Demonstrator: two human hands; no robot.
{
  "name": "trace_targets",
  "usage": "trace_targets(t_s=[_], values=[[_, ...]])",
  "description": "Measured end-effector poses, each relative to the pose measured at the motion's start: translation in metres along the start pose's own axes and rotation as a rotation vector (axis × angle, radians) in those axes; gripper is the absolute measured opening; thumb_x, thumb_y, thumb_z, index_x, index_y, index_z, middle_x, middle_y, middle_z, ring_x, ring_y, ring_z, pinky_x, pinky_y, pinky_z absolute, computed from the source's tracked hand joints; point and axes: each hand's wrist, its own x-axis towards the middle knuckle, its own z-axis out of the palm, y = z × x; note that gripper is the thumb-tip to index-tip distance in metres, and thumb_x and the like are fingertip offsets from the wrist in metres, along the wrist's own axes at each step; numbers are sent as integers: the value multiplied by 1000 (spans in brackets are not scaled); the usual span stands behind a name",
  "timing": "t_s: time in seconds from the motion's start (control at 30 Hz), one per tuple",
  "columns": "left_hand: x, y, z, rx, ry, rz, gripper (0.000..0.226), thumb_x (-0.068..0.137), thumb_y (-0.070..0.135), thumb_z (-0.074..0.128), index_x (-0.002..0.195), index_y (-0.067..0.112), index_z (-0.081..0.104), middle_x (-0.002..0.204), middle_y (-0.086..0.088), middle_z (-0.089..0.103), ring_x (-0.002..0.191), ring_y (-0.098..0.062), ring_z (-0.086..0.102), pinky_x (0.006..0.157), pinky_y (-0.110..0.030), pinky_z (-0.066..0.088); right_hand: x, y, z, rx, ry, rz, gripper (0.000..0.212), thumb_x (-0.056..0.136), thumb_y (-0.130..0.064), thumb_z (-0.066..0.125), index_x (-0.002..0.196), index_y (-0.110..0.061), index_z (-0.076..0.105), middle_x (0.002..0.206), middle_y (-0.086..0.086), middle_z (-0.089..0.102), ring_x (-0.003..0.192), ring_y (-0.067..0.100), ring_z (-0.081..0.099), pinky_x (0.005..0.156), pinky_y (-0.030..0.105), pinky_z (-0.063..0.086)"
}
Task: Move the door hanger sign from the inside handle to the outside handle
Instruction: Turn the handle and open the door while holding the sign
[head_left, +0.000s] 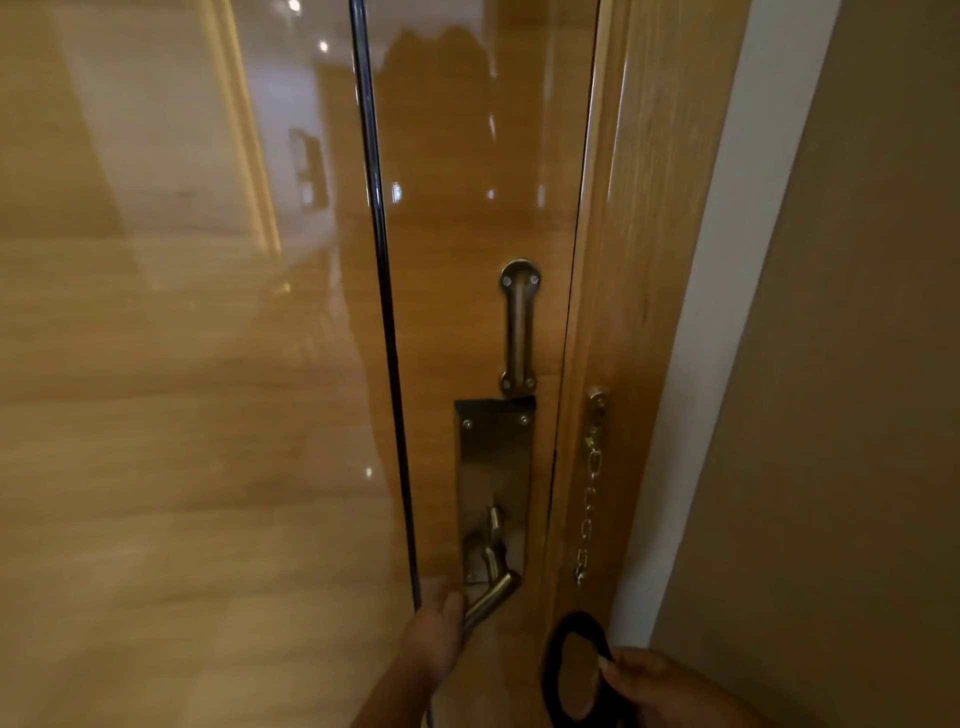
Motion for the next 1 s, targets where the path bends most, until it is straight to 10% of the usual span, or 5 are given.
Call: trace_targets(t_s=[0.53, 0.77, 1.0], values=[[-170, -15, -10, -86, -194, -65, 29, 98, 29, 28, 107, 18, 53, 111, -1, 57, 124, -25, 49, 102, -30, 38, -79, 52, 118, 93, 466, -113, 35, 70, -23, 66, 91, 6, 70, 93, 22, 66, 99, 34, 58, 115, 49, 27], [-284, -27, -37, -112, -27, -32, 52, 85, 42, 46, 132, 18, 44, 135, -5, 49, 121, -16, 47, 98, -23, 33, -140, 99, 201, 82, 532, -175, 29, 62, -25, 73, 79, -2, 78, 76, 18, 74, 88, 36, 66, 92, 46, 45], [-422, -58, -48, 41, 103, -60, 37, 82, 46, 39, 66, 17, 56, 67, -2, 56, 65, -22, 55, 62, -31, 45, -187, 170, 270, 94, 463, -164, 36, 80, -37, 62, 99, -9, 75, 91, 16, 76, 82, 30, 73, 61, 37, 59]])
